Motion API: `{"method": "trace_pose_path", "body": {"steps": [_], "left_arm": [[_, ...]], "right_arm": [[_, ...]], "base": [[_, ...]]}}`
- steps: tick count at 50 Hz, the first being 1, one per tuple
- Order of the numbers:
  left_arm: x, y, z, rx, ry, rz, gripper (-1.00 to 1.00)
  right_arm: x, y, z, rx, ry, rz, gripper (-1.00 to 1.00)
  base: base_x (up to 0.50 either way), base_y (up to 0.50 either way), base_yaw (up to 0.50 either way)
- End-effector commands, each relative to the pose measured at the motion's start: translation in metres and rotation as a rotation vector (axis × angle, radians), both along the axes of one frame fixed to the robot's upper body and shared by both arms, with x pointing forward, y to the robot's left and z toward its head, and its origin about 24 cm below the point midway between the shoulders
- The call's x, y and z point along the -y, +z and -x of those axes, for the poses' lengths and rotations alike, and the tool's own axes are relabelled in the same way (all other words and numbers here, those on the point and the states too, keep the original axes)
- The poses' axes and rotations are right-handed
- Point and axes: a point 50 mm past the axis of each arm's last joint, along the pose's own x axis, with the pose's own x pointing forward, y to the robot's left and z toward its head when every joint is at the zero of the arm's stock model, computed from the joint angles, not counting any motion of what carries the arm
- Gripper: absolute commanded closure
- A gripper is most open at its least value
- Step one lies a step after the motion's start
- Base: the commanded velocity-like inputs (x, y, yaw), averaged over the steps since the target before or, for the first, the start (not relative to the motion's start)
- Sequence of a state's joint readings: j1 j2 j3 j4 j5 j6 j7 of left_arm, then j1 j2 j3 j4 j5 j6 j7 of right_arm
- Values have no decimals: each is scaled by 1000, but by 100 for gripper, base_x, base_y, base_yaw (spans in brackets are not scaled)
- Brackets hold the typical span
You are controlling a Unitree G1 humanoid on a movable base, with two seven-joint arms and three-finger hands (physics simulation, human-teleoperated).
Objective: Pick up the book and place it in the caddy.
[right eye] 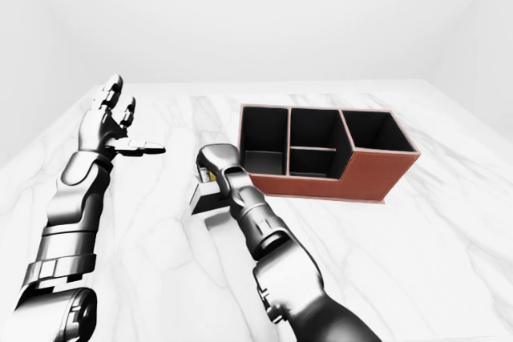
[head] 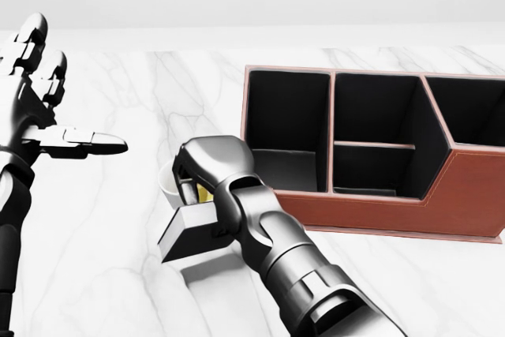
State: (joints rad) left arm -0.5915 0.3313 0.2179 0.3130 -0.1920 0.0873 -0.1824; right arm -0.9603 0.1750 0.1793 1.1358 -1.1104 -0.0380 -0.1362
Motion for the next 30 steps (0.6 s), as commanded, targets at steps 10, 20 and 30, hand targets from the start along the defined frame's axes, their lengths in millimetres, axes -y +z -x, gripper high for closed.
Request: {"method": "trace_pose_path", "body": {"steps": [10,20,30], "left_arm": [[8,9,0,37,-14,-17,-100],[12,15,0,61,-19,-24,-100],[15,23,0,90,-28,-34,-100]], "right_arm": [[18,56,-5,52,-49,-69,100],[24,89,2,105,-6,-49,100],[41,119,4,154,-14,2,100]], "base": [[0,0,0],[0,0,0],[0,0,0]]}}
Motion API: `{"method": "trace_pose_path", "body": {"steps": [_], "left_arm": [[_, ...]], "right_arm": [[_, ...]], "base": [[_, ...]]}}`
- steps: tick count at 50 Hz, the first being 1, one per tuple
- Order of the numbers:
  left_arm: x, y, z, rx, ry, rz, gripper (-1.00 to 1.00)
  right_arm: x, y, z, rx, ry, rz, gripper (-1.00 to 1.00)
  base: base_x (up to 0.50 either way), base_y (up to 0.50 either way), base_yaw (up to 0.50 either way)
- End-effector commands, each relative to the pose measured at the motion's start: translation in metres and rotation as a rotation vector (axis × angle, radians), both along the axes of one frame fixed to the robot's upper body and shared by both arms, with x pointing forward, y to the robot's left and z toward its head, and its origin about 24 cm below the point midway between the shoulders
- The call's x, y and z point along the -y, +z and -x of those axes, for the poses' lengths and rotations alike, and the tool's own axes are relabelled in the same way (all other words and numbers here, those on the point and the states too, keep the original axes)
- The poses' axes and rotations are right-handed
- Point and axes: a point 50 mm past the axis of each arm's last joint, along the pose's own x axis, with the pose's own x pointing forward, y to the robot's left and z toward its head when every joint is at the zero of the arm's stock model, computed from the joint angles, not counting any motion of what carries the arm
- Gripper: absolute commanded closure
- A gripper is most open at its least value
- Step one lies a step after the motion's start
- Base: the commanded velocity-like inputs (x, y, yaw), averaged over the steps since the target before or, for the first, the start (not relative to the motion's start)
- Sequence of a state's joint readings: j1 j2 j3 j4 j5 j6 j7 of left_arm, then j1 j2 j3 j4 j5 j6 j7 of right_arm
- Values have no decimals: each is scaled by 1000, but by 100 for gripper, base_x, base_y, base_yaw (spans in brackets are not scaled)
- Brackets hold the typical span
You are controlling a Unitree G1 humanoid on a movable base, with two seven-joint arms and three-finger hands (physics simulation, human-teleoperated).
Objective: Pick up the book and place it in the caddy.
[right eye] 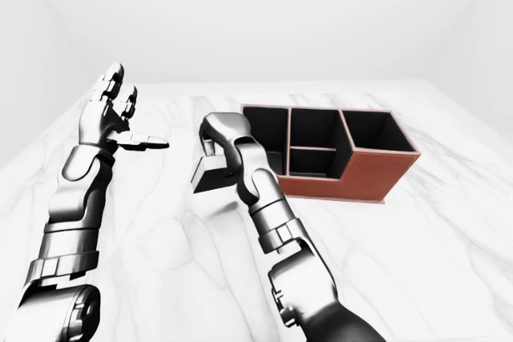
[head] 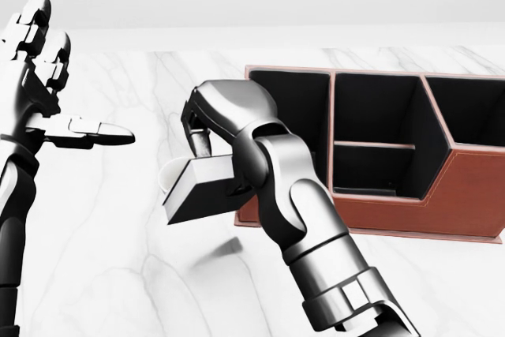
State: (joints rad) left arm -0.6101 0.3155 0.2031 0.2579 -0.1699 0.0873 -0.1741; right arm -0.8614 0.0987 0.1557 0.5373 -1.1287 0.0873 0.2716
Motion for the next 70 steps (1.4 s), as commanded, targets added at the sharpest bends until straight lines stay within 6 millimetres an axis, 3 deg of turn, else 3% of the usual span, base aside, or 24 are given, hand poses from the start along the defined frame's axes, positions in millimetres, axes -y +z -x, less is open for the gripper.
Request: {"method": "trace_pose_path", "body": {"steps": [1,15,26,30,43,57,70], "left_arm": [[4,8,-1,27,-8,-10,-100],[12,18,-1,63,-26,-24,-100],[16,20,0,75,-33,-28,-100],[18,21,0,80,-35,-28,-100],[20,19,0,75,-39,-29,-100],[21,16,-3,55,-42,-26,-100],[20,12,-4,40,-35,-26,-100]], "right_arm": [[19,41,5,86,-8,39,100],[51,86,0,166,-96,119,100],[86,107,-27,158,-211,126,100],[100,109,-28,73,-205,135,100],[131,129,-47,99,-340,127,100],[151,126,-59,76,-433,115,100],[168,100,-63,131,-512,216,100]], "base": [[0,0,0],[0,0,0],[0,0,0],[0,0,0],[0,0,0],[0,0,0],[0,0,0]]}}
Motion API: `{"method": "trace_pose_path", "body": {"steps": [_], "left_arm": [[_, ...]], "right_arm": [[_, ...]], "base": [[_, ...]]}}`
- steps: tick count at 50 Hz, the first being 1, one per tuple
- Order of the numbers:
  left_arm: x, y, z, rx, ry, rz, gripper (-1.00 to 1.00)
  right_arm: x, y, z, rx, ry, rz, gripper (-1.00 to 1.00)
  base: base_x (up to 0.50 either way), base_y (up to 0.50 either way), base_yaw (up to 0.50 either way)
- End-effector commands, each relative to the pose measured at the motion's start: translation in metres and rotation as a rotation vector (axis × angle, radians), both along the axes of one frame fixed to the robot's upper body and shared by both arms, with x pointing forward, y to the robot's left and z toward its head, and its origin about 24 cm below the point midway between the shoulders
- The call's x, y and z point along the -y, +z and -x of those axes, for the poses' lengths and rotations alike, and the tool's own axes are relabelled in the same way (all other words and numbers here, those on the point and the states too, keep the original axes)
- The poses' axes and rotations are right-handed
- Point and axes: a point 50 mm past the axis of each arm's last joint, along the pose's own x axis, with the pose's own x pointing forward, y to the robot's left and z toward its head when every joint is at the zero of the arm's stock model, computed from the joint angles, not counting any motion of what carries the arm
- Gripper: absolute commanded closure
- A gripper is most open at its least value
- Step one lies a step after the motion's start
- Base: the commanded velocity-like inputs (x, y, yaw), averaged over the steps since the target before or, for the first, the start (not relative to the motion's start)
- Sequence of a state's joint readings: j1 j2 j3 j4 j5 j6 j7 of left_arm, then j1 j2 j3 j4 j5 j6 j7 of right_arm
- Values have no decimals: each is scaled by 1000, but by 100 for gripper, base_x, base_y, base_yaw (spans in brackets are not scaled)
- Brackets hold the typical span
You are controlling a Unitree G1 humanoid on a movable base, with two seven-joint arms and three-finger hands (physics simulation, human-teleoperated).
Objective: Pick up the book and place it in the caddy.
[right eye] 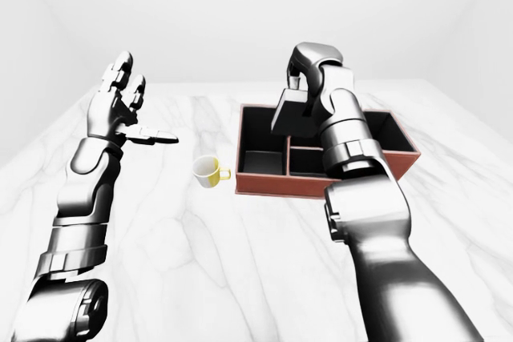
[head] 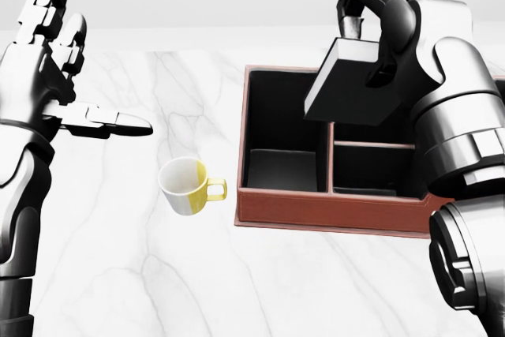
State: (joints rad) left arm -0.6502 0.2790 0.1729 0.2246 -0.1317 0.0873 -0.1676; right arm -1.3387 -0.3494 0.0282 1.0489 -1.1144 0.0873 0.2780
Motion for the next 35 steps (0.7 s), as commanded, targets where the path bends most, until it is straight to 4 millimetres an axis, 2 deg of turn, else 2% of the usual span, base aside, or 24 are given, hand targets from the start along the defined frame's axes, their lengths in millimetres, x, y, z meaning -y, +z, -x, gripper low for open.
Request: {"method": "trace_pose_path", "body": {"steps": [1,12,25,35], "left_arm": [[-1,-4,-1,-18,5,1,-100],[0,-5,-2,-23,5,2,-100],[1,-8,-3,-36,8,5,-100],[1,-9,-3,-39,10,7,-100]], "right_arm": [[18,-7,-2,68,-57,64,100],[21,-2,-2,98,-32,135,100],[20,-8,-2,65,11,181,100],[23,-22,-3,26,3,200,100]], "base": [[0,0,0],[0,0,0],[0,0,0],[0,0,0]]}}
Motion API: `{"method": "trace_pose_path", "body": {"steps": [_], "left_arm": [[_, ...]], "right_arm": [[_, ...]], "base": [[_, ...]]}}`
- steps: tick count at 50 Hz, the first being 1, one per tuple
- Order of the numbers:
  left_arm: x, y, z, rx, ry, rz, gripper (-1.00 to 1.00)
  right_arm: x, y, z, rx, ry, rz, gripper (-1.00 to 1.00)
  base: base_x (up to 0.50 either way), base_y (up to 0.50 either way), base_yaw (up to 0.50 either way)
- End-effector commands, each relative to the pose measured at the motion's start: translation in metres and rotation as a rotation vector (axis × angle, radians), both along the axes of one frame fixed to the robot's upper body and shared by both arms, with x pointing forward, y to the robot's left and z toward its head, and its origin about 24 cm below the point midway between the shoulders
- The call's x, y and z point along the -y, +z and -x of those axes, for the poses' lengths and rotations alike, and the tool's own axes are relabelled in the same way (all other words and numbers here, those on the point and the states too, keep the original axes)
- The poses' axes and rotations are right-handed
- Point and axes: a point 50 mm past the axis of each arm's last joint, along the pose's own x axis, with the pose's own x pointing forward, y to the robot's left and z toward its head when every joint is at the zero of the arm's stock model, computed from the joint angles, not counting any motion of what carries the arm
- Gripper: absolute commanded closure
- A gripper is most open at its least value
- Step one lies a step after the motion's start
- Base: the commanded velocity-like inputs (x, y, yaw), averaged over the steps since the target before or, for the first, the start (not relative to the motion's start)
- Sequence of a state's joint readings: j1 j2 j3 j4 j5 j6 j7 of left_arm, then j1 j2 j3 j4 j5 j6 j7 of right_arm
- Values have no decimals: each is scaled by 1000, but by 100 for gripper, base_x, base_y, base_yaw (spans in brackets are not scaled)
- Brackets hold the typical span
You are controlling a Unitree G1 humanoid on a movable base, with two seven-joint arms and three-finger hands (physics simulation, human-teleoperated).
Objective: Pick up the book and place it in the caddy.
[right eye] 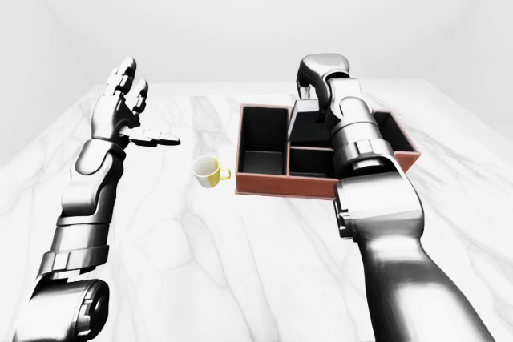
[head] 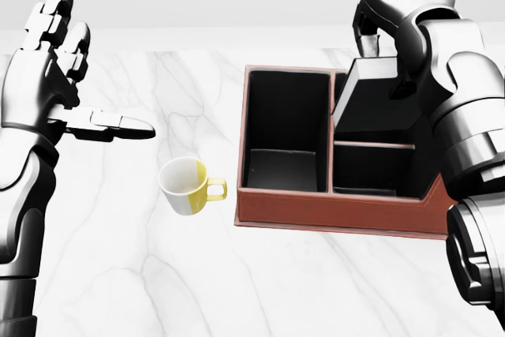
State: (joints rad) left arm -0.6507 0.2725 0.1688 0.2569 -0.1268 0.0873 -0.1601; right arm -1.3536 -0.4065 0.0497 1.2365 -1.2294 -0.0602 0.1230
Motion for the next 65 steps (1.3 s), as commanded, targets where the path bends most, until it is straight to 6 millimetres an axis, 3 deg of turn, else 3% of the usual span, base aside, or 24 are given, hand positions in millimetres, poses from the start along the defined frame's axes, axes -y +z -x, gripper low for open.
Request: {"method": "trace_pose_path", "body": {"steps": [1,13,29,65], "left_arm": [[0,-2,0,-9,3,1,-100],[-1,-5,-1,-23,5,1,-100],[-4,-10,-2,-43,13,3,-100],[-7,-15,-1,-57,26,5,-100]], "right_arm": [[2,-4,0,14,-3,39,100],[10,-21,0,-28,-134,30,100],[6,-36,1,-37,-125,33,100],[3,-46,1,14,-103,86,100]], "base": [[0,0,0],[0,0,0],[0,0,0],[0,0,0]]}}
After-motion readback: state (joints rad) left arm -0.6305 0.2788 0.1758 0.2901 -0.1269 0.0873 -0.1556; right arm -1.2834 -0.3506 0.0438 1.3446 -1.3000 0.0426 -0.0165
